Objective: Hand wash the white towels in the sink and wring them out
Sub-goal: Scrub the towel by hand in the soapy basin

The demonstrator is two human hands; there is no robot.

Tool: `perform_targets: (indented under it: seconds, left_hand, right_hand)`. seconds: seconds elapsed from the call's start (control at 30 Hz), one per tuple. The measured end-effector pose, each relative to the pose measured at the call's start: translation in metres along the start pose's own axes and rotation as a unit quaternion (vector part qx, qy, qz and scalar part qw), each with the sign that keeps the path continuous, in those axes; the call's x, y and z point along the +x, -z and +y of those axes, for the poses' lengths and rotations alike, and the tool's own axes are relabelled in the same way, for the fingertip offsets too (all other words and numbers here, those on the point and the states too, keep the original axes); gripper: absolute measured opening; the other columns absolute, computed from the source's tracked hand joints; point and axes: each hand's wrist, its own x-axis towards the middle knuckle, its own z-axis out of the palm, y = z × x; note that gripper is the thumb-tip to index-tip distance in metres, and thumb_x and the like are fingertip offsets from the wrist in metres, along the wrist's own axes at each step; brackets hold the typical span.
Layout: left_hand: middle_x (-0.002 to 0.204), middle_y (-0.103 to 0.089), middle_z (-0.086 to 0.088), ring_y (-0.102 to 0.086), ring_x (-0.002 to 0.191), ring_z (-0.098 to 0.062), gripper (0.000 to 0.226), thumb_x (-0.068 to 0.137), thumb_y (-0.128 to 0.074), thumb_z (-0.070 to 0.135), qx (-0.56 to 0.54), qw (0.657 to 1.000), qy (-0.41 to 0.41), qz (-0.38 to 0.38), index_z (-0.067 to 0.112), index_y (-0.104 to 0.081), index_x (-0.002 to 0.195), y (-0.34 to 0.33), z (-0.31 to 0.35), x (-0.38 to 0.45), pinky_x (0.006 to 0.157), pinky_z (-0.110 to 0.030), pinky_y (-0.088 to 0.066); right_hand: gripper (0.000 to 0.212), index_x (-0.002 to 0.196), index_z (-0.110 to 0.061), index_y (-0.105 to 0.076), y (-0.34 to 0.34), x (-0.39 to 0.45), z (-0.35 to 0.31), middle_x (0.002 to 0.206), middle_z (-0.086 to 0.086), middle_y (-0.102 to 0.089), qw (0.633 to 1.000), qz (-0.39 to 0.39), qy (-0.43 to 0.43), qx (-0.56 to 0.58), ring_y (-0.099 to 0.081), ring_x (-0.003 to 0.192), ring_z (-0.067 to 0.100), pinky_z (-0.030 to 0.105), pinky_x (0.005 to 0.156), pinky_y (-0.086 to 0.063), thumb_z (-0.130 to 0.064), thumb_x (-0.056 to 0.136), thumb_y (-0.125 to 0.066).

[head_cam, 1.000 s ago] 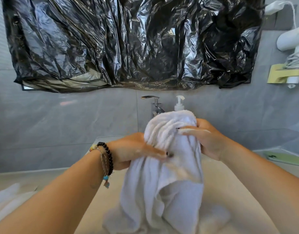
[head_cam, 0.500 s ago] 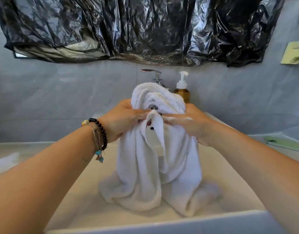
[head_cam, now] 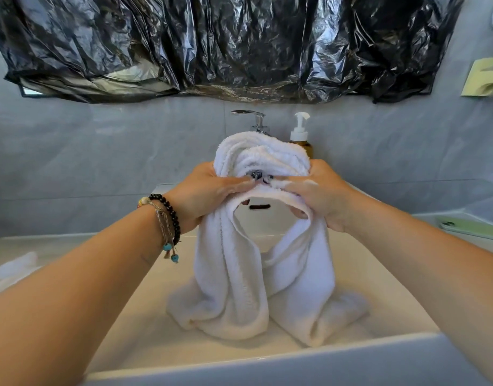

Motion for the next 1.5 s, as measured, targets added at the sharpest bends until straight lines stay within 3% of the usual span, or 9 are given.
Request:
perform_targets:
  seconds: [0.13, 0.3, 0.47, 0.77, 0.93, 1.03, 1.2, 1.37, 1.5]
  left_hand:
    - [0.071, -0.073, 0.002, -0.067, 0.057, -0.009, 0.012, 0.087, -0.067, 0.002, -0.018, 0.999, 0.008, -0.026, 0.008, -0.070, 0.097, 0.002, -0.002, 0.002, 0.051, -0.018, -0.051]
    - [0.110, -0.073, -0.017, -0.072, 0.093, -0.027, 0.046, 0.073, -0.070, 0.003, -0.055, 0.998, 0.001, -0.022, 0.001, -0.065, 0.119, 0.010, -0.005, 0.005, 0.076, -0.032, -0.061]
    - [0.117, -0.071, -0.017, -0.070, 0.101, -0.030, 0.051, 0.074, -0.074, -0.001, -0.070, 0.995, 0.014, -0.075, 0.004, -0.063, 0.123, 0.012, -0.011, 0.008, 0.085, -0.036, -0.060]
    - [0.110, -0.072, -0.014, -0.071, 0.090, -0.025, 0.030, 0.096, -0.058, 0.017, -0.113, 0.992, 0.025, -0.047, 0.004, -0.064, 0.122, 0.000, -0.011, 0.006, 0.076, -0.034, -0.061]
    - [0.088, -0.069, -0.014, -0.062, 0.074, -0.022, 0.073, 0.074, -0.063, 0.075, -0.148, 0.986, 0.032, 0.068, 0.010, -0.072, 0.106, -0.002, -0.003, 0.010, 0.061, -0.028, -0.050]
    - [0.073, -0.065, -0.006, -0.059, 0.075, -0.020, 0.040, 0.085, -0.062, 0.058, -0.149, 0.971, 0.012, 0.189, 0.020, -0.068, 0.074, -0.009, -0.003, 0.016, 0.073, -0.031, -0.045]
    - [0.094, -0.071, -0.006, -0.065, 0.084, -0.022, 0.036, 0.097, -0.050, 0.045, -0.116, 0.960, 0.013, 0.256, 0.015, -0.069, 0.093, -0.014, 0.006, 0.016, 0.085, -0.037, -0.053]
    - [0.072, -0.061, 0.008, -0.056, 0.067, -0.010, 0.021, 0.102, -0.048, 0.029, -0.120, 0.965, -0.060, 0.225, 0.013, -0.056, 0.091, -0.001, 0.008, 0.021, 0.066, -0.029, -0.050]
    - [0.063, -0.063, -0.007, -0.057, 0.055, -0.020, 0.035, 0.096, -0.056, 0.037, -0.134, 0.976, -0.024, 0.172, 0.011, -0.066, 0.074, -0.029, 0.010, 0.012, 0.055, -0.028, -0.047]
  right_hand:
    - [0.014, 0.095, -0.009, -0.067, 0.003, 0.001, 0.002, 0.056, -0.008, -0.065, 0.999, -0.011, -0.021, 0.022, -0.056, 0.044, 0.004, 0.016, 0.040, -0.041, -0.010, 0.083, -0.073]
    - [0.030, 0.102, -0.009, -0.069, 0.001, -0.005, 0.004, 0.089, 0.006, -0.075, 0.986, -0.145, -0.077, 0.020, -0.072, 0.075, 0.018, 0.024, 0.058, -0.055, 0.005, 0.075, -0.073]
    - [0.016, 0.092, -0.011, -0.070, 0.003, 0.001, 0.005, 0.073, -0.003, -0.073, 1.000, -0.022, 0.005, 0.010, -0.068, 0.065, 0.010, 0.022, 0.054, -0.054, 0.001, 0.082, -0.070]
    - [0.015, 0.097, -0.024, -0.069, 0.011, 0.006, 0.008, 0.084, -0.022, -0.072, 0.991, 0.050, 0.111, -0.059, -0.066, 0.085, -0.007, 0.009, 0.070, -0.048, -0.014, 0.086, -0.071]
    - [0.021, 0.092, -0.014, -0.073, -0.038, 0.005, -0.003, 0.084, -0.007, -0.075, 0.976, 0.138, 0.157, -0.060, -0.070, 0.085, 0.007, 0.022, 0.074, -0.054, -0.034, 0.086, -0.071]
    - [0.041, 0.070, -0.011, -0.068, -0.078, 0.017, -0.016, 0.065, 0.000, -0.067, 0.947, 0.225, 0.167, -0.159, -0.065, 0.069, 0.017, 0.029, 0.064, -0.048, -0.045, 0.092, -0.059]
    - [0.049, 0.084, -0.006, -0.071, -0.075, 0.047, -0.030, 0.084, 0.014, -0.070, 0.927, 0.290, 0.068, -0.228, -0.065, 0.085, 0.032, 0.031, 0.065, -0.042, -0.050, 0.094, -0.051]
    - [0.045, 0.078, -0.003, -0.067, -0.095, 0.013, -0.019, 0.071, 0.008, -0.065, 0.918, 0.264, 0.165, -0.246, -0.061, 0.072, 0.027, 0.030, 0.059, -0.039, -0.042, 0.095, -0.053]
    - [0.044, 0.098, -0.003, -0.068, -0.050, 0.043, -0.031, 0.081, 0.013, -0.064, 0.903, 0.305, 0.072, -0.295, -0.061, 0.089, 0.034, 0.030, 0.064, -0.031, -0.041, 0.099, -0.044]
